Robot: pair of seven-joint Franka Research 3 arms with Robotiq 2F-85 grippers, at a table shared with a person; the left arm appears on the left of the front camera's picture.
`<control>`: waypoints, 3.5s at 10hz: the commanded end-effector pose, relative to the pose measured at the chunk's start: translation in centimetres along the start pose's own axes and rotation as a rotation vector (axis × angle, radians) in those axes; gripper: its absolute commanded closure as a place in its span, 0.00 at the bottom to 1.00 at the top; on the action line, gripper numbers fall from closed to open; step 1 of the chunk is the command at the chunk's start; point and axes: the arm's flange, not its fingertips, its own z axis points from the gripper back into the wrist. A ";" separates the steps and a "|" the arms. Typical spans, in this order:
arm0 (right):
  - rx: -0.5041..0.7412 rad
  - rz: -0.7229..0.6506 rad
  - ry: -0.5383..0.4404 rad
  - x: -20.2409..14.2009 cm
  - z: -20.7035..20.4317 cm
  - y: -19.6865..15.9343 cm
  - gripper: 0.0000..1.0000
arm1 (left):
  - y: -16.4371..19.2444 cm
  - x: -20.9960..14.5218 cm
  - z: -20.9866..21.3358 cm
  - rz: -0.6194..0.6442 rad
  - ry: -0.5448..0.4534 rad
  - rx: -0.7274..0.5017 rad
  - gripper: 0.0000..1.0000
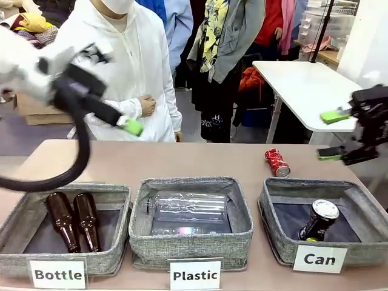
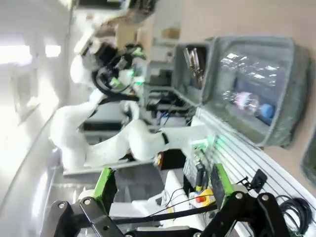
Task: Sort the can waste into the basket.
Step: Pick up the can waste from the table and place it in the right Fabric basket.
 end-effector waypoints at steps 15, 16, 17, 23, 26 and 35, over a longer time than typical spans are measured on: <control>0.053 0.167 0.095 6.3 2.0 -9.8 0.00 | 2.6 -21.7 19.7 0.438 -0.565 0.031 0.00; 0.053 0.167 0.095 6.3 2.0 -9.8 0.00 | 2.6 -21.7 19.7 0.438 -0.565 0.031 0.00; 0.053 0.167 0.095 6.3 2.0 -9.8 0.00 | 2.6 -21.7 19.7 0.438 -0.565 0.031 0.00; -0.337 0.134 0.063 7.8 1.4 -7.1 0.00 | 2.6 -21.7 19.7 0.438 -0.565 0.031 0.00; -0.907 -0.033 -0.162 12.5 0.5 -6.4 0.00 | 2.6 -21.7 19.7 0.438 -0.565 0.031 0.00; -0.995 0.060 -0.272 13.6 1.5 -6.3 0.00 | 2.6 -21.7 19.7 0.438 -0.565 0.031 0.00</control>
